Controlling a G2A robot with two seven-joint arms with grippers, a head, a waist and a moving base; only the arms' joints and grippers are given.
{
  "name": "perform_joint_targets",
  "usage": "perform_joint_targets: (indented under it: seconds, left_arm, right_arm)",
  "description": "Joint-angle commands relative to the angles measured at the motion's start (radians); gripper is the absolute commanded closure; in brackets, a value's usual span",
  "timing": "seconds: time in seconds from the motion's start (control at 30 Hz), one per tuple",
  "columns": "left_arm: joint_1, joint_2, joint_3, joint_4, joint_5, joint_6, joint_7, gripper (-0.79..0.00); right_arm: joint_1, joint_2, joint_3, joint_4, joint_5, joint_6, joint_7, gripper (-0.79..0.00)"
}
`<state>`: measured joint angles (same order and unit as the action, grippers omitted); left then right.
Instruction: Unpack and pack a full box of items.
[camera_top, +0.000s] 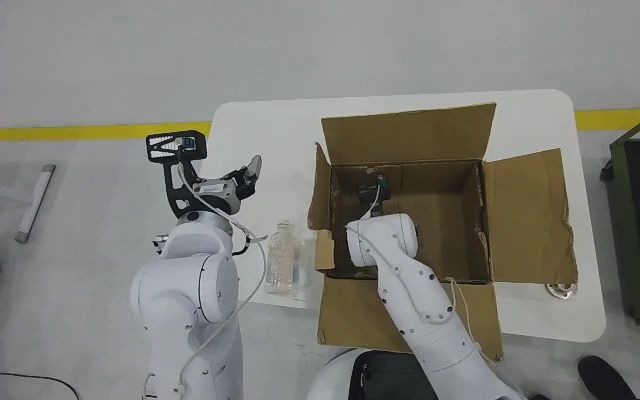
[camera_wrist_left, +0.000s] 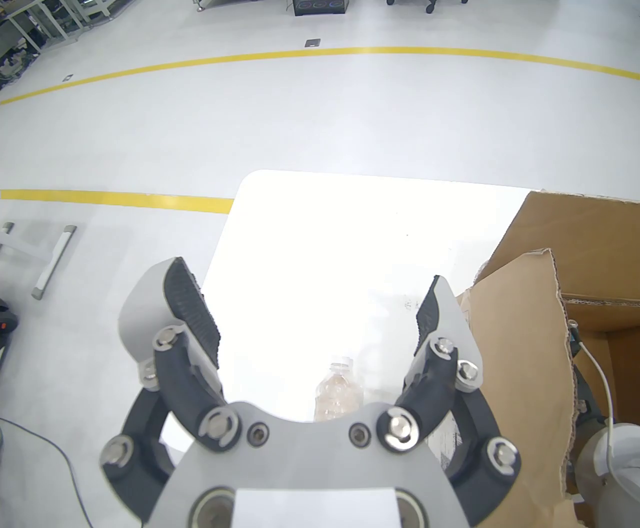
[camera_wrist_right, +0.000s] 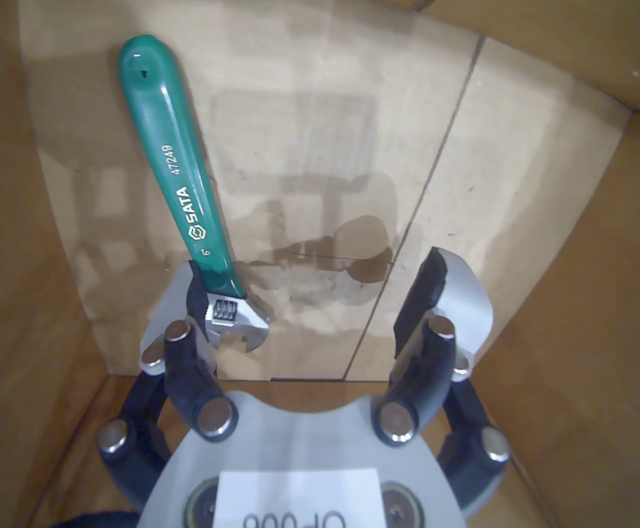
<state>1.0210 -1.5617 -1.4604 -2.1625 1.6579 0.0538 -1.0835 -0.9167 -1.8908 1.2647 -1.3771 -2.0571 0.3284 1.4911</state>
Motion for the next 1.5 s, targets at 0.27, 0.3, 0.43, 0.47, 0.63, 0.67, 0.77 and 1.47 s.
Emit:
perform_joint_targets:
  seconds: [0.27,0.3,0.43,0.47,0.63,0.67,0.77,1.47]
  left_arm:
    - [0.000,0.000,0.000,0.000,0.000,0.000,0.000,-0.785]
    - [0.000,0.000,0.000,0.000,0.000,0.000,0.000,-0.785]
    - [0.000,0.000,0.000,0.000,0.000,0.000,0.000,-0.785]
    - [0.000,0.000,0.000,0.000,0.000,0.000,0.000,-0.785]
    - [0.000,0.000,0.000,0.000,0.000,0.000,0.000,-0.785]
    - [0.000,0.000,0.000,0.000,0.000,0.000,0.000,-0.785]
    - [0.000,0.000,0.000,0.000,0.000,0.000,0.000,-0.785]
    - [0.000,0.000,0.000,0.000,0.000,0.000,0.000,-0.785]
  right_arm:
    - [-0.041,0.003,-0.008,-0.128,-0.041,-0.068,0.045,-0.785]
    - [-0.040,0.005,-0.018,-0.142,-0.040,-0.087,0.045,-0.785]
    - [-0.046,0.013,-0.069,-0.168,-0.073,-0.216,-0.034,-0.785]
    - [-0.049,0.015,-0.081,-0.166,-0.093,-0.257,-0.054,-0.785]
    - [-0.068,0.022,-0.097,-0.180,-0.080,-0.382,-0.112,-0.785]
    - [-0.070,0.022,-0.094,-0.183,-0.074,-0.387,-0.113,-0.785]
    - [-0.075,0.022,-0.072,-0.187,-0.029,-0.378,-0.110,-0.785]
    - [-0.044,0.039,0.023,-0.131,0.052,-0.485,-0.159,-0.536]
